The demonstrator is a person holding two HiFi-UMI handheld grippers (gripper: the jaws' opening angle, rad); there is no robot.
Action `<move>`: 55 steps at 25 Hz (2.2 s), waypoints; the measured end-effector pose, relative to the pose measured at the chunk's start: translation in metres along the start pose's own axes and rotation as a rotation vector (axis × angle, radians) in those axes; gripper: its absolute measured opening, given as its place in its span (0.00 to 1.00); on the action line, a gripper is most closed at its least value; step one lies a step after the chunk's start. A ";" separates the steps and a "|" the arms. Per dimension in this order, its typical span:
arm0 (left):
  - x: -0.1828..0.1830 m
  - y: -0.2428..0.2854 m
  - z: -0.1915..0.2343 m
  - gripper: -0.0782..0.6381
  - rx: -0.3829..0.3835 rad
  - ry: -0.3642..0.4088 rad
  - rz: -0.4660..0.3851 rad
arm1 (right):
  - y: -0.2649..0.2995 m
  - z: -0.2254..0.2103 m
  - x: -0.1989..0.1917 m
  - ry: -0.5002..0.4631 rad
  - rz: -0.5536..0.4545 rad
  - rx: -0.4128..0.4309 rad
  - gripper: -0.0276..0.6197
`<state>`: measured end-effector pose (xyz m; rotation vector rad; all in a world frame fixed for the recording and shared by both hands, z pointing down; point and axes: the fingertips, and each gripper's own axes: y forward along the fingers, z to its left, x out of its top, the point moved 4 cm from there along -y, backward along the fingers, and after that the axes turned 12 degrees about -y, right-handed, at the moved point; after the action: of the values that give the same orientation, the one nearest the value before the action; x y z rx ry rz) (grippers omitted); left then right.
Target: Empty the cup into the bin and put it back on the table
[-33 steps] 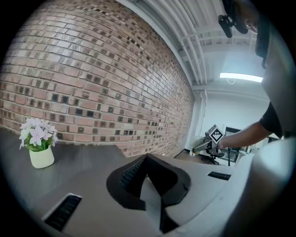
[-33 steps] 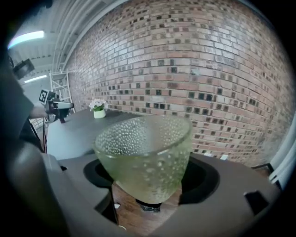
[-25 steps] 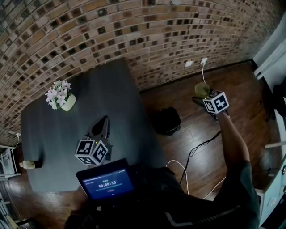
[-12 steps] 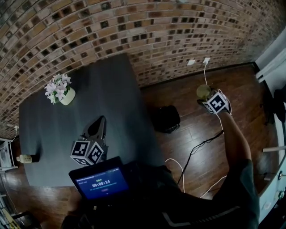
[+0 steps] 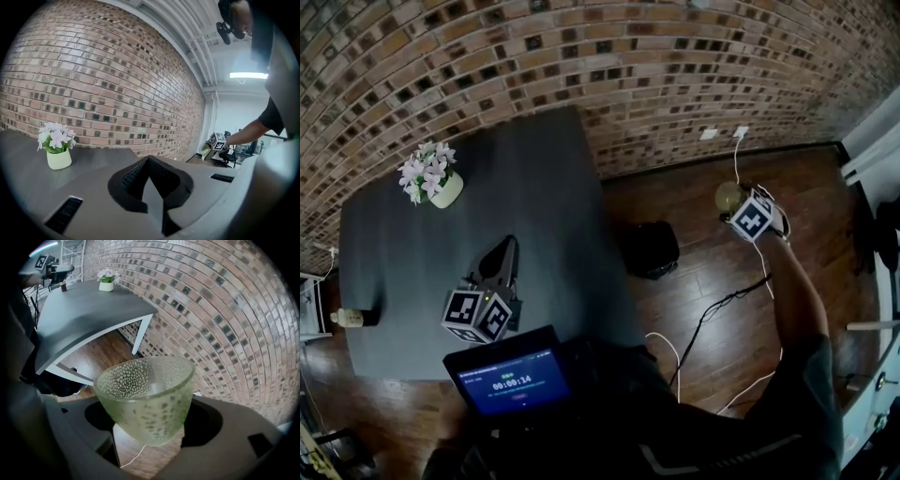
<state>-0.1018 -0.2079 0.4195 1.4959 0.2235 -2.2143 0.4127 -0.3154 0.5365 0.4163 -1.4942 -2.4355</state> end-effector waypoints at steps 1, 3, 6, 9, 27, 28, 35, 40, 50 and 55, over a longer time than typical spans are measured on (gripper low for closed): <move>0.000 -0.001 0.001 0.10 0.006 -0.003 -0.004 | 0.001 0.001 0.000 -0.017 0.010 0.001 0.65; 0.000 -0.002 0.001 0.10 0.005 -0.010 -0.010 | 0.002 0.003 -0.002 -0.054 0.040 0.003 0.65; 0.000 -0.003 -0.002 0.10 -0.007 -0.008 -0.015 | -0.004 0.000 -0.003 -0.080 0.077 -0.018 0.65; -0.001 -0.003 -0.005 0.10 -0.009 -0.009 -0.018 | -0.005 -0.001 -0.005 -0.101 0.107 -0.027 0.65; 0.008 -0.007 -0.014 0.10 -0.031 0.025 -0.068 | -0.025 -0.012 0.009 -0.286 0.233 -0.086 0.65; 0.008 -0.004 -0.019 0.10 -0.047 0.035 -0.062 | -0.025 -0.012 0.009 -0.289 0.234 -0.086 0.65; 0.013 0.021 -0.056 0.10 -0.146 0.060 -0.030 | -0.026 -0.010 0.009 -0.318 0.259 -0.092 0.65; 0.008 0.032 -0.068 0.10 -0.175 0.091 0.007 | -0.027 -0.009 0.006 -0.335 0.287 -0.092 0.65; -0.005 0.048 -0.085 0.10 -0.204 0.110 0.036 | -0.029 -0.003 0.011 -0.421 0.356 -0.087 0.65; -0.011 0.050 -0.096 0.10 -0.231 0.114 0.046 | -0.031 0.000 0.015 -0.481 0.393 -0.091 0.65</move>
<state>0.0044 -0.2127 0.3973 1.4842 0.4606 -1.9926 0.3971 -0.3066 0.5074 -0.4741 -1.4469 -2.3564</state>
